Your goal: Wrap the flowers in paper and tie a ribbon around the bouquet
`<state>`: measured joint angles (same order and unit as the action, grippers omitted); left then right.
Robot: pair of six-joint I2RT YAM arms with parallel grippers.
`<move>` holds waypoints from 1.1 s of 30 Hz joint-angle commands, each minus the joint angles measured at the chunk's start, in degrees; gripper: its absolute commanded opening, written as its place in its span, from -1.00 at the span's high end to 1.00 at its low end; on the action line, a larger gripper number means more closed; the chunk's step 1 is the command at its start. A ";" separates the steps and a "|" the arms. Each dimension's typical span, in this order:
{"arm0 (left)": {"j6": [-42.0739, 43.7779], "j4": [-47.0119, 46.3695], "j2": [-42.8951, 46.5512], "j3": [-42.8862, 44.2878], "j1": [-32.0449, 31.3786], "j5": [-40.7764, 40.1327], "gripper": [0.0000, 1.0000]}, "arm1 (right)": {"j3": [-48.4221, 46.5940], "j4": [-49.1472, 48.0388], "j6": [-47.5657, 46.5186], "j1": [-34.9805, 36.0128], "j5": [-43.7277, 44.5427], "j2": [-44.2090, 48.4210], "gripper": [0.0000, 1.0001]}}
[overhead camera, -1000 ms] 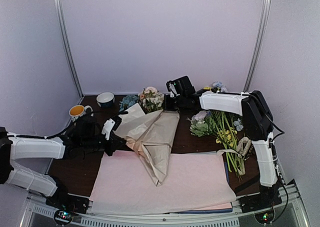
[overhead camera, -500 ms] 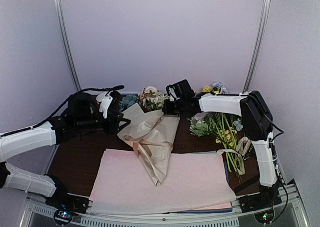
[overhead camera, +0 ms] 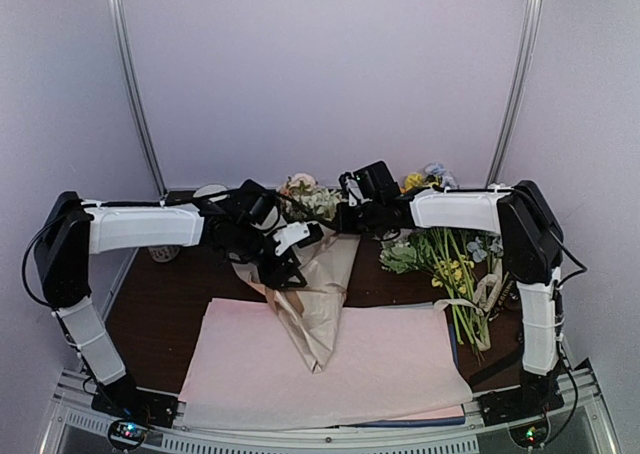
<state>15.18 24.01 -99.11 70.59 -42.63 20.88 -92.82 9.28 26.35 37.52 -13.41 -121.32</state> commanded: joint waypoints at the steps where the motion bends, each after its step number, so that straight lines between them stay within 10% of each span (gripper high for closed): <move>1: 7.37 5.49 -4.02 3.38 -2.53 -3.57 -0.17 | 2.62 -1.92 -0.68 0.02 0.01 4.19 1.00; 25: 7.27 -5.96 -8.30 -1.40 -4.57 -13.93 1.00 | 7.59 -3.84 -0.48 0.09 -6.16 6.35 1.00; 33: 5.55 -12.30 -1.54 -5.40 -4.57 -17.39 1.00 | 10.10 -6.29 -1.65 1.36 -15.03 4.65 1.00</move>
<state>21.89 18.00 -106.21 68.10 -46.98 5.17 -84.79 5.45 25.61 37.95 -22.63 -117.62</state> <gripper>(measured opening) 0.015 0.003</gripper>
